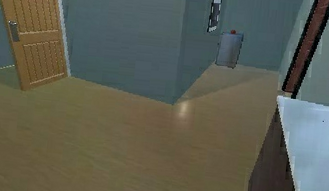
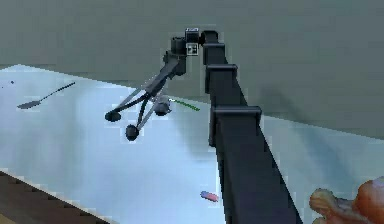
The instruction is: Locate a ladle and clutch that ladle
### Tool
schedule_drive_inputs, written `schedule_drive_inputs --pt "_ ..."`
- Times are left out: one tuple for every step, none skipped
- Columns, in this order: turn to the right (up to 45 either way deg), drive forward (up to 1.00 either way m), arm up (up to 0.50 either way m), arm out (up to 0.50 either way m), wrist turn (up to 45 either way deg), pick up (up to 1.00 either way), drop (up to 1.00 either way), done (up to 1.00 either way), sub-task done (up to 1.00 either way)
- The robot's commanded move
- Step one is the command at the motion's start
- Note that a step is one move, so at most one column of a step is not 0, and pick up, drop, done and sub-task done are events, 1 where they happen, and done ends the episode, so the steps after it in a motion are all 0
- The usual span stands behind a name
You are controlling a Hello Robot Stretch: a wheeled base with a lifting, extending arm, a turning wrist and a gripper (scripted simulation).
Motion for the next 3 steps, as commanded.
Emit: schedule_drive_inputs --pt "0.0 0.0 0.0 0.0 45.0 0.0 0.0 0.0 0.0" --pt "0.0 0.0 0.0 0.0 45.0 0.0 0.0 0.0 0.0" --pt "0.0 0.0 0.0 0.0 45.0 0.0 0.0 0.0 0.0"
